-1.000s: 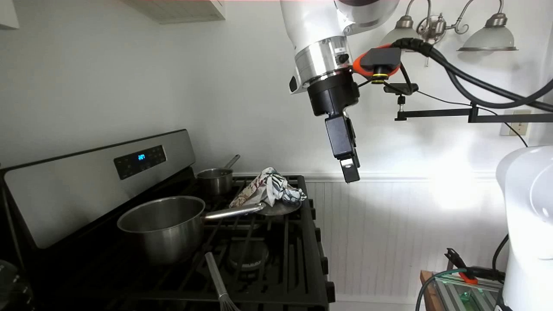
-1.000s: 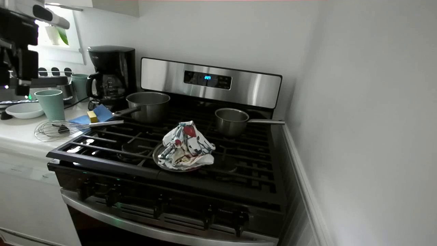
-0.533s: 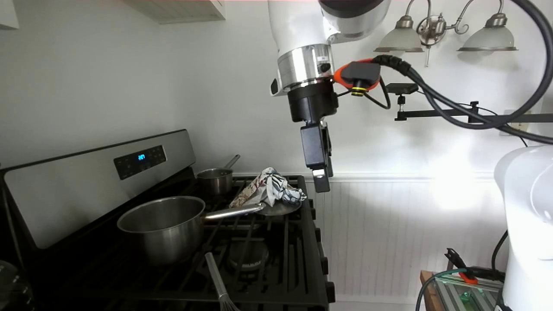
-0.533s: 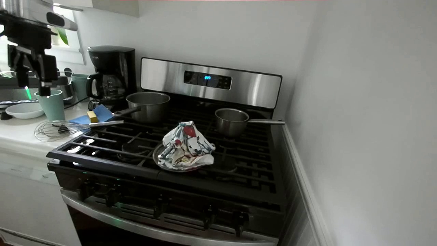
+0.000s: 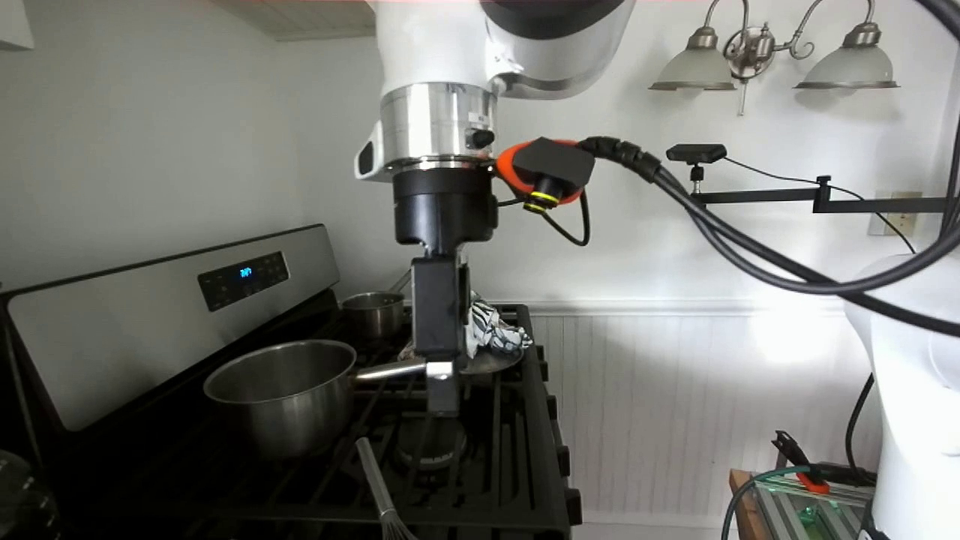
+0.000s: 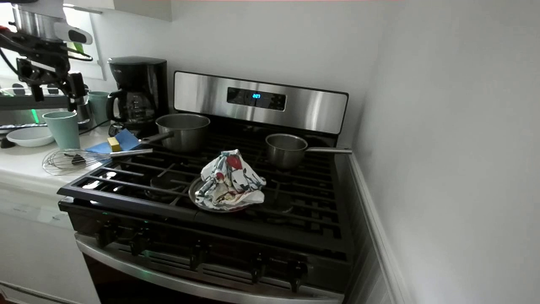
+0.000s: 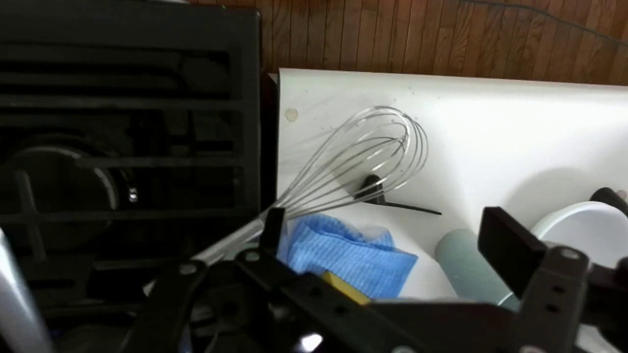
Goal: Pour the content in the light blue cup into the pot on the right plate and pick up the yellow cube and put it in the pot on the left plate
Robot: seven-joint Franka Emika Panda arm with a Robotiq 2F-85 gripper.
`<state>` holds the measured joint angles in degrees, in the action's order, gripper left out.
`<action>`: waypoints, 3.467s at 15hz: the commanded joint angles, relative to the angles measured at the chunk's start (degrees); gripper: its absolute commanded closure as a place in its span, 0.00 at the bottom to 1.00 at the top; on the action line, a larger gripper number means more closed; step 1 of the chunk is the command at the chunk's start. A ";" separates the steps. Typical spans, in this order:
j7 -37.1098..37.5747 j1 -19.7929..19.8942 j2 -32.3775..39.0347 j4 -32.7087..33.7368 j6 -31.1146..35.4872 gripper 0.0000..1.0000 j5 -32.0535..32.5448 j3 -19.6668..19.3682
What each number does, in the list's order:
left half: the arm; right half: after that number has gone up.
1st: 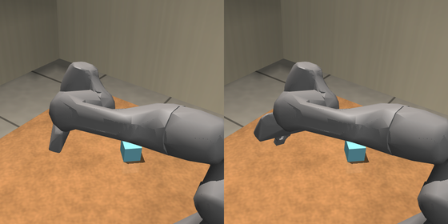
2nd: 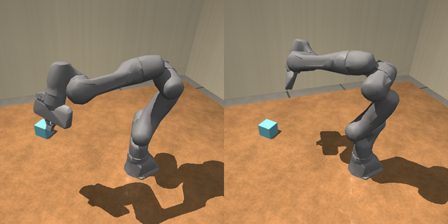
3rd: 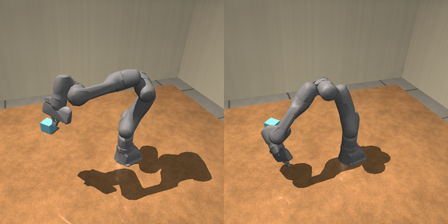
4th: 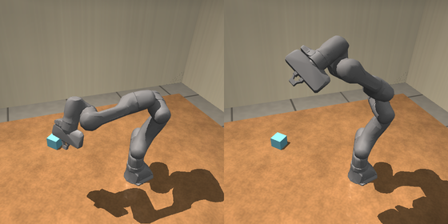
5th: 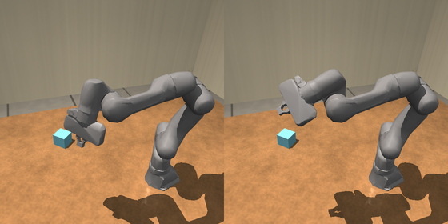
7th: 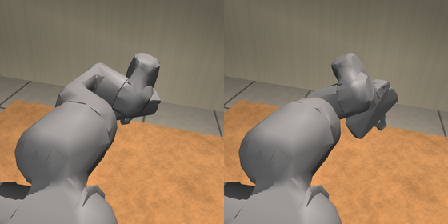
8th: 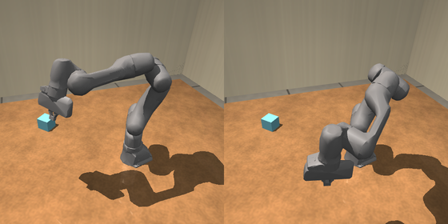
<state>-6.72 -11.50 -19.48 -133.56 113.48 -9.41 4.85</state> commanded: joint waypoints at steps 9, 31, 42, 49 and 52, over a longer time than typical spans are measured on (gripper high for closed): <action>-2.46 -0.83 10.08 7.09 2.51 0.00 -0.28 3.89; -13.92 -1.81 27.26 11.89 28.14 0.00 -19.39 8.58; -12.33 -0.59 32.48 15.10 27.51 0.54 -17.77 10.52; -11.95 -0.08 32.00 15.30 25.93 0.99 -16.73 10.47; -11.56 0.16 31.58 15.24 25.69 1.00 -16.56 10.28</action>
<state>-19.94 -12.46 12.35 -119.44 141.11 -27.18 14.41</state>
